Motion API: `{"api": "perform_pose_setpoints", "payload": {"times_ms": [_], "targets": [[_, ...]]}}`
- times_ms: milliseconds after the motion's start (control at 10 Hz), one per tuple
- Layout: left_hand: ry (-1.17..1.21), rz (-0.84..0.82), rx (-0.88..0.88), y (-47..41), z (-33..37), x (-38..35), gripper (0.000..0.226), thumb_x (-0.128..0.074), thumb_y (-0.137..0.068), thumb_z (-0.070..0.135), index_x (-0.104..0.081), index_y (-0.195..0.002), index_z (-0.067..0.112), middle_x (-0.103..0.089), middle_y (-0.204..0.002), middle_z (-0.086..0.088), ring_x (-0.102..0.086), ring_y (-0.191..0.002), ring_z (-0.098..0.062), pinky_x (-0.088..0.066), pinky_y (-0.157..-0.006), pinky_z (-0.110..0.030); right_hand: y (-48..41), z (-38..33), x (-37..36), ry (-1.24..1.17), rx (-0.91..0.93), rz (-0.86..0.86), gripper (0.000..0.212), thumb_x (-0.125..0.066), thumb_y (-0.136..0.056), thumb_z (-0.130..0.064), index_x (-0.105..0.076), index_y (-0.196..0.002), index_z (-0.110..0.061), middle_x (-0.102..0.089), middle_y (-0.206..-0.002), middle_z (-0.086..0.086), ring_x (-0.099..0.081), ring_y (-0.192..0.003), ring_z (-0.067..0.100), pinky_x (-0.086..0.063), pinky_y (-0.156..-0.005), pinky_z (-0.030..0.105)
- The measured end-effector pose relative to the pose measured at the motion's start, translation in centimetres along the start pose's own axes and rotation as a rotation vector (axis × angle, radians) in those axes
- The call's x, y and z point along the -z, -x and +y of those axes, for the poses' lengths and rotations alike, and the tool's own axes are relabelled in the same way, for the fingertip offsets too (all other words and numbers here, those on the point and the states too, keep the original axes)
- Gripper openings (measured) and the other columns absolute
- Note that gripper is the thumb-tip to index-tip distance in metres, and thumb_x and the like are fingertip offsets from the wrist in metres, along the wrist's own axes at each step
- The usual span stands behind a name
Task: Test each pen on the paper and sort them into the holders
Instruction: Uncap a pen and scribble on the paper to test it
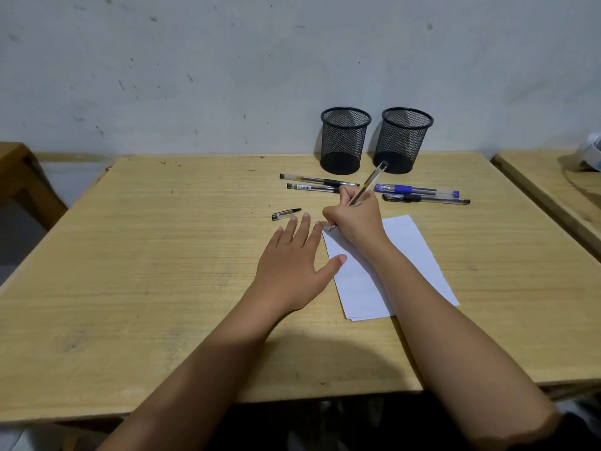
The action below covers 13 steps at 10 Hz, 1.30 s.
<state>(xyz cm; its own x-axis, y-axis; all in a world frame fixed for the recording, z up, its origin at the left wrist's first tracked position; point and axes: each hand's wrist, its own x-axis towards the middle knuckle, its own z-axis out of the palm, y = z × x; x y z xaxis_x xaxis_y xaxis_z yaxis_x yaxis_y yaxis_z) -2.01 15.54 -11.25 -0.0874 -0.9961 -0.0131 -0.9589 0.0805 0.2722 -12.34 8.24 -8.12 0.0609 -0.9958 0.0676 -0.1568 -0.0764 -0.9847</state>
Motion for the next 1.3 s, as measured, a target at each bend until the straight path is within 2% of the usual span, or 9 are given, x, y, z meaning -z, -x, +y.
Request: {"api": "perform_pose_setpoints", "payload": {"times_ms": [100, 300, 500, 600, 700, 900, 1100, 1200, 1300], "targets": [[-0.003, -0.001, 0.000, -0.1, 0.0, -0.1, 0.072, -0.018, -0.091, 0.063, 0.001, -0.149, 0.026, 0.011, -0.158, 0.002, 0.013, -0.145, -0.014, 0.007, -0.117, -0.034, 0.1, -0.3, 0.0, -0.043, -0.020, -0.001, 0.044, -0.054, -0.072, 0.013, -0.031, -0.058, -0.022, -0.024, -0.066, -0.011, -0.023, -0.060, 0.001, -0.028, -0.034, 0.003], [0.011, 0.005, 0.000, 0.0, 0.0, 0.0, 0.072, -0.019, -0.091, 0.063, -0.001, -0.150, 0.026, 0.010, -0.158, 0.003, 0.012, -0.145, -0.014, 0.005, -0.117, -0.034, 0.1, -0.3, 0.1, -0.063, -0.036, -0.039, 0.044, -0.052, -0.072, 0.017, -0.030, -0.061, -0.019, -0.023, -0.067, -0.009, -0.022, -0.061, 0.001, -0.029, -0.033, 0.005], [0.041, 0.007, -0.004, 0.0, 0.0, 0.3, 0.072, -0.023, -0.091, 0.063, -0.005, -0.150, 0.025, 0.005, -0.159, 0.003, 0.008, -0.146, -0.015, 0.002, -0.118, -0.035, 0.1, 0.0, 0.6, -0.165, -0.017, 0.054, 0.034, -0.058, -0.069, 0.015, -0.036, -0.059, -0.009, -0.033, -0.056, 0.010, -0.038, -0.044, 0.012, -0.037, -0.043, 0.016], [0.056, 0.010, -0.007, 0.0, -0.1, 0.5, 0.073, -0.025, -0.091, 0.063, -0.008, -0.150, 0.025, 0.003, -0.159, 0.002, 0.006, -0.146, -0.015, -0.001, -0.118, -0.036, 0.0, -0.5, 1.4, -0.388, -0.031, 0.009, 0.026, -0.065, -0.074, 0.014, -0.049, -0.065, -0.005, -0.050, -0.059, 0.013, -0.052, -0.046, 0.011, -0.047, -0.048, 0.017], [0.087, 0.040, -0.028, 0.3, 0.1, 1.1, 0.075, -0.029, -0.090, 0.063, -0.011, -0.150, 0.022, -0.002, -0.159, 0.002, 0.000, -0.146, -0.013, -0.006, -0.118, -0.035, -0.3, -0.6, 2.0, -0.466, -0.023, -0.007, 0.013, -0.069, -0.074, 0.009, -0.063, -0.073, -0.003, -0.063, -0.073, 0.013, -0.062, -0.069, 0.018, -0.054, -0.064, 0.020], [0.277, 0.274, 0.062, -0.9, -1.3, 3.6, 0.065, -0.037, -0.092, 0.054, -0.032, -0.143, 0.015, -0.029, -0.153, 0.000, -0.021, -0.141, -0.015, -0.024, -0.113, -0.035, -0.8, -2.2, 5.2, -0.469, 0.001, -0.074, 0.013, -0.064, -0.077, 0.011, -0.064, -0.090, 0.012, -0.072, -0.072, 0.008, -0.071, -0.070, 0.019, -0.057, -0.076, 0.021], [0.267, 0.244, 0.108, -3.6, -4.2, 3.0, 0.030, -0.049, -0.094, 0.026, -0.065, -0.108, 0.005, -0.055, -0.118, -0.006, -0.046, -0.113, -0.024, -0.041, -0.090, -0.031, -1.0, -3.5, 6.7, -0.438, 0.001, -0.101, 0.010, -0.064, -0.076, 0.012, -0.066, -0.084, 0.007, -0.072, -0.070, 0.009, -0.071, -0.067, 0.020, -0.057, -0.076, 0.023], [0.366, 0.314, 0.100, -3.7, -4.4, 3.2, 0.023, -0.056, -0.091, 0.021, -0.069, -0.105, 0.008, -0.057, -0.099, -0.001, -0.051, -0.099, -0.018, -0.036, -0.077, -0.024, -0.9, -3.7, 6.8, -0.418, -0.011, -0.110, 0.010, -0.065, -0.074, 0.013, -0.066, -0.084, 0.010, -0.071, -0.070, 0.013, -0.071, -0.066, 0.021, -0.057, -0.076, 0.026], [0.735, 0.369, 0.090, -3.1, -3.3, 4.0, 0.011, -0.066, -0.085, 0.014, -0.070, -0.094, 0.010, -0.067, -0.090, -0.004, -0.062, -0.086, -0.017, -0.047, -0.070, -0.016, -0.5, -3.7, 6.4, -0.401, -0.008, -0.132, 0.017, -0.067, -0.073, 0.012, -0.065, -0.089, 0.015, -0.068, -0.078, 0.019, -0.070, -0.066, 0.022, -0.059, -0.069, 0.022]]}}
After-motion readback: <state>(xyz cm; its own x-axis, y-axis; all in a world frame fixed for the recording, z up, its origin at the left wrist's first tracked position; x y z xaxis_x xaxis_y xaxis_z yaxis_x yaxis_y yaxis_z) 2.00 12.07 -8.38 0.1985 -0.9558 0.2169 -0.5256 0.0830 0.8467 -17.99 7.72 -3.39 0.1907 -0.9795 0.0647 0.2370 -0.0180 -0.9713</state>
